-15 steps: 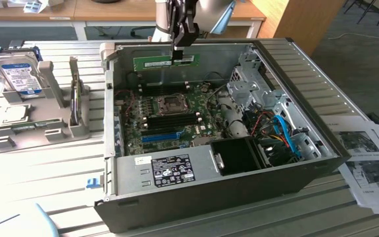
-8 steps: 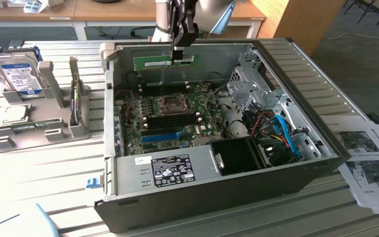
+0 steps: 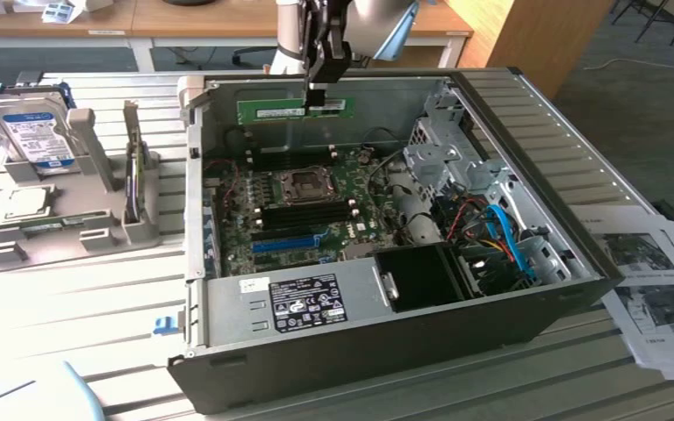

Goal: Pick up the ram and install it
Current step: 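Pick up the ram and move it above insertion slot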

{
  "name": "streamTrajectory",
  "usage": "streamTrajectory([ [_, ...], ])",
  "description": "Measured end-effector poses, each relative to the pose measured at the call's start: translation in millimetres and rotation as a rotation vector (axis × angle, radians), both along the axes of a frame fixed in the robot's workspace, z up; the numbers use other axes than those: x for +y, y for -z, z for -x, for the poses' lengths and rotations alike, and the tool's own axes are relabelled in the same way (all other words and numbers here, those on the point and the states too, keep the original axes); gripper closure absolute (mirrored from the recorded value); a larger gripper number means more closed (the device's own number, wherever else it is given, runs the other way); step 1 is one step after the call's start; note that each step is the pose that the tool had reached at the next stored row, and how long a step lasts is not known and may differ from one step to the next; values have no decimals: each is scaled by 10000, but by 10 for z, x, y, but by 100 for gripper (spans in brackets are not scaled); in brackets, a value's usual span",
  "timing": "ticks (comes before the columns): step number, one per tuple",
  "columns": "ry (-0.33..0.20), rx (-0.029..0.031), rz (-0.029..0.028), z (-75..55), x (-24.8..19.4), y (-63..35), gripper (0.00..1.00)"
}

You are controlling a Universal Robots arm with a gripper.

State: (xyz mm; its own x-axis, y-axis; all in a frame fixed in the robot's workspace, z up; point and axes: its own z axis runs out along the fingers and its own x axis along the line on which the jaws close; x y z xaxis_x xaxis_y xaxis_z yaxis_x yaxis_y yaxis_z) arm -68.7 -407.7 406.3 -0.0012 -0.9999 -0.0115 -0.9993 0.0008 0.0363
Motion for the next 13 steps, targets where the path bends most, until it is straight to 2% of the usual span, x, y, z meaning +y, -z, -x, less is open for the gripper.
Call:
streamTrajectory([
  [13, 14, -25, 0, 0, 0, 119, 89],
])
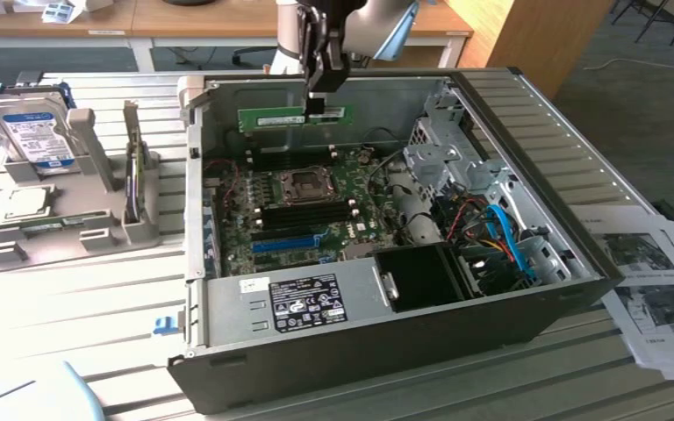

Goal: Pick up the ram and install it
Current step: 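Pick up the ram and move it above insertion slot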

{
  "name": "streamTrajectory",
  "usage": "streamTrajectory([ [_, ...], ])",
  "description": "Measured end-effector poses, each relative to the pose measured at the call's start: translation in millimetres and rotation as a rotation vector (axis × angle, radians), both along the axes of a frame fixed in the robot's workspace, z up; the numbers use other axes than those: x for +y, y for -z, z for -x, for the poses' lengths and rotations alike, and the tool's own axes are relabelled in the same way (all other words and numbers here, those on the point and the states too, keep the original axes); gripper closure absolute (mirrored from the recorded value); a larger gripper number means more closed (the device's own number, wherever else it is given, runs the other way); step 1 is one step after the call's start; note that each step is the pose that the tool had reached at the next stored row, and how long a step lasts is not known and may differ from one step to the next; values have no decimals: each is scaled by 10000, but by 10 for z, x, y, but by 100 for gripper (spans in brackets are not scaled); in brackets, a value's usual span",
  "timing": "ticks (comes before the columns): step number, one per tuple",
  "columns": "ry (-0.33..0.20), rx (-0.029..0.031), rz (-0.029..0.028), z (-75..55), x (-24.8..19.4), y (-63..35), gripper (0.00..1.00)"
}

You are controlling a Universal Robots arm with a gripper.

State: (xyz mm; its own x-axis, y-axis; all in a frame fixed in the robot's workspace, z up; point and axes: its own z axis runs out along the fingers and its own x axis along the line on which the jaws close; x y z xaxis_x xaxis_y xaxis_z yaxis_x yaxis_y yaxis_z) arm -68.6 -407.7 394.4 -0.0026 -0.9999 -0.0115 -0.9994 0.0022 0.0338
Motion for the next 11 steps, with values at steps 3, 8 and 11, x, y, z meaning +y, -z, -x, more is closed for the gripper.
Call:
streamTrajectory([
  [3, 11, -5, 0, 0, 0, 35, 89],
  [8, 31, -12, 0, 0, 0, 89, 89],
  [11, 42, -14, 1, 0, 0, 113, 89],
])
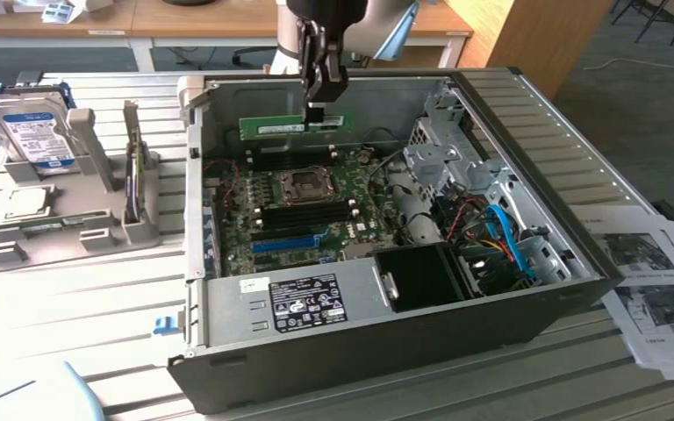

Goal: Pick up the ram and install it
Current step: 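Pick up the ram and move it above insertion slot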

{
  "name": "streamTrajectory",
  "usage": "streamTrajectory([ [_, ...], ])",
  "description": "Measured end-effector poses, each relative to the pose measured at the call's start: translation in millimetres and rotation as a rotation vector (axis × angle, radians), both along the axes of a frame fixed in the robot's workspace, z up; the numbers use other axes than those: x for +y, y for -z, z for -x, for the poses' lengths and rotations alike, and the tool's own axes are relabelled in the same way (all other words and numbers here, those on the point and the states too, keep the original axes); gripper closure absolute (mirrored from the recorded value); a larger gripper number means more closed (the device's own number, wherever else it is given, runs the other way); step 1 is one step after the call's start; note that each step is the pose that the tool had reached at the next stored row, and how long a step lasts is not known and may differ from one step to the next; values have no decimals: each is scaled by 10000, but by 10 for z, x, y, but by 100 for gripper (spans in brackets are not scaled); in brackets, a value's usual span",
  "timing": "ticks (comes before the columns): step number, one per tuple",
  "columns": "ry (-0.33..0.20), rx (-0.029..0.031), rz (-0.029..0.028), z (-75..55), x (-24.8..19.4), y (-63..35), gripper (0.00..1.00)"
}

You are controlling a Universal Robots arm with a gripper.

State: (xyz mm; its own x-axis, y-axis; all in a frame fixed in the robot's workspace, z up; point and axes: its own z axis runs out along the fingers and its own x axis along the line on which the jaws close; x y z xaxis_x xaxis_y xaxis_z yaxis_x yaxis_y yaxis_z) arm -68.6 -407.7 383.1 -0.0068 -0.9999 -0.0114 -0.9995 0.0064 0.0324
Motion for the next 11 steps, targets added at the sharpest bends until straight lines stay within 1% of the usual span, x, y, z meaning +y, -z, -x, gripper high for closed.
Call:
streamTrajectory([
  [6, 2, -1, -1, -3, 0, 1, 89],
  [11, 2, -1, -1, -50, 0, 4, 89],
])
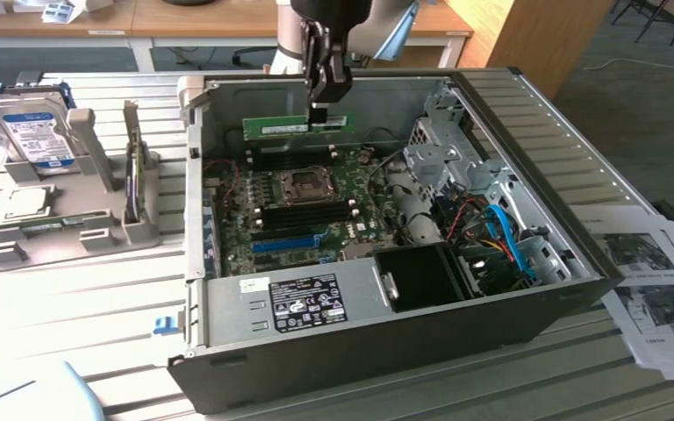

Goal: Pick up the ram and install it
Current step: 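Pick up the ram and move it above insertion slot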

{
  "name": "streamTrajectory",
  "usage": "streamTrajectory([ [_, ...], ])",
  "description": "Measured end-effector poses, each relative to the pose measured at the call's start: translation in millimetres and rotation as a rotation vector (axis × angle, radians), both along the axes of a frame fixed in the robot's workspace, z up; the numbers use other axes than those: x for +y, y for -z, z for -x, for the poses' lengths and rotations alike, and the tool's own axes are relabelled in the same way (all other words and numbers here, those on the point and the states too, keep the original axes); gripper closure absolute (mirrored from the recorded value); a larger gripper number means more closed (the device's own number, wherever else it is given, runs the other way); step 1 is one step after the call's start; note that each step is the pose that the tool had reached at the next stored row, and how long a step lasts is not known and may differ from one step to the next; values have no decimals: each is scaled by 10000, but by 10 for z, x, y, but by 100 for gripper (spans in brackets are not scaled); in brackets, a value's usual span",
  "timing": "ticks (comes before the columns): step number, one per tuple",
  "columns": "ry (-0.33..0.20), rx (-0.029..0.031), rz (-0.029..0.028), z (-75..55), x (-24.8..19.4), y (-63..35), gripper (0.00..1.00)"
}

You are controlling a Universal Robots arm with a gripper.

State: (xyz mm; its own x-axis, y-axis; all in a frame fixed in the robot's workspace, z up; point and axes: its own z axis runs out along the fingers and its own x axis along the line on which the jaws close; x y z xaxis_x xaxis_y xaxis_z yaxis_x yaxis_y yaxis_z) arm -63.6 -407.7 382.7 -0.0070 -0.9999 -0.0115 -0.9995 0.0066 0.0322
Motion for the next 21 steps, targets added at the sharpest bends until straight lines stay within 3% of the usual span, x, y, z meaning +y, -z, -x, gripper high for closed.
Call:
streamTrajectory([
  [14, 0, 0, -2, -96, 1, 7, 89],
  [21, 0, -16, 1, -96, 0, 99, 89],
])
